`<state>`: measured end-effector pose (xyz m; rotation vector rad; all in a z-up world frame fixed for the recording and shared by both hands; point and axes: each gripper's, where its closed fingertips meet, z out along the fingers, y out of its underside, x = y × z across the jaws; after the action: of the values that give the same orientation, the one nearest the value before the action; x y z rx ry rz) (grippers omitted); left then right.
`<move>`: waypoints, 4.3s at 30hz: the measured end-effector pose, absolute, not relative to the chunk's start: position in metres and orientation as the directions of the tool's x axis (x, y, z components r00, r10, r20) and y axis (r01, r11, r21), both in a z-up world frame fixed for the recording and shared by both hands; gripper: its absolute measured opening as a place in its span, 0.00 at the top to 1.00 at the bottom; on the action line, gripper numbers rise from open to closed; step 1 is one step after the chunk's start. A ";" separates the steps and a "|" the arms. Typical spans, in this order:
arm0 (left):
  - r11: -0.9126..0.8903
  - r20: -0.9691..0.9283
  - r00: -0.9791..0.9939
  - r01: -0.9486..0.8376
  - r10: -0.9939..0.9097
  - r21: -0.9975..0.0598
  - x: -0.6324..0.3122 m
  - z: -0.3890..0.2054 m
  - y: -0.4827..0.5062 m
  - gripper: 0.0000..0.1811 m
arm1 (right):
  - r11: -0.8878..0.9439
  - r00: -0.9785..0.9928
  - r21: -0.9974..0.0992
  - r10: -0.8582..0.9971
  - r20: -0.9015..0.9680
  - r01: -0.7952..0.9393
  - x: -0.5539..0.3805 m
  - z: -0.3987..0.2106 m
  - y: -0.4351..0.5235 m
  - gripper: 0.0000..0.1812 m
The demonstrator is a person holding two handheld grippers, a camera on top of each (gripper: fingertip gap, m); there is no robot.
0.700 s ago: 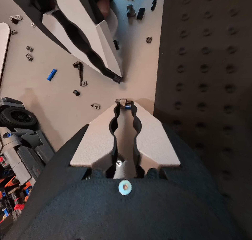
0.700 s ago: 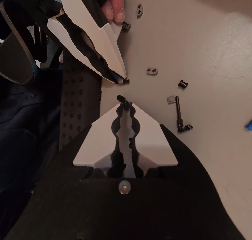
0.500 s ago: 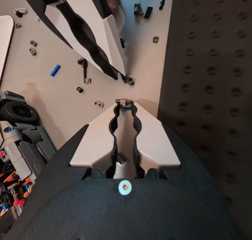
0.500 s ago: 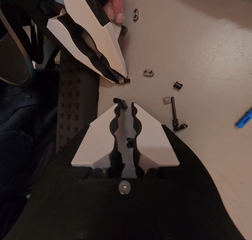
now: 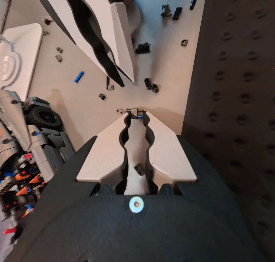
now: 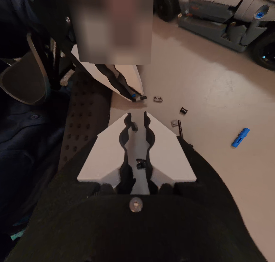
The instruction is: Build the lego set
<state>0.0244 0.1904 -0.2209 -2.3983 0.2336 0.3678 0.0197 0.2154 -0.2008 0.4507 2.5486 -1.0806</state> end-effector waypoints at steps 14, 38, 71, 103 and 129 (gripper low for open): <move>-0.654 -0.695 0.717 -0.506 0.044 -0.563 0.009 -0.157 0.200 0.93 | 0.387 -0.765 -0.693 0.054 -0.642 0.608 0.012 -0.157 0.192 0.98; -0.502 -0.249 0.966 -0.186 0.062 -0.845 0.020 -0.159 0.199 0.99 | 0.580 -0.975 -0.787 0.073 -0.208 0.211 0.021 -0.168 0.194 0.98; -0.719 -0.118 0.993 -0.086 -0.005 -0.690 0.007 -0.214 0.217 0.91 | 0.801 -0.963 -0.535 0.207 -0.175 0.269 0.007 -0.230 0.244 0.92; -0.668 -0.660 0.751 -0.493 -0.003 -0.557 -0.017 -0.166 0.235 1.00 | 0.393 -0.830 -0.732 0.228 -0.509 0.557 -0.021 -0.165 0.241 0.92; -0.445 -0.215 0.975 -0.166 0.062 -0.880 -0.004 -0.137 0.240 0.97 | 0.413 -0.989 -0.901 0.117 -0.088 0.129 -0.004 -0.126 0.230 0.99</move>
<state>-0.0044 0.2401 -0.1373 -2.0163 0.0735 0.2590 -0.0040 0.2301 -0.1260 0.2291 2.6314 -1.6799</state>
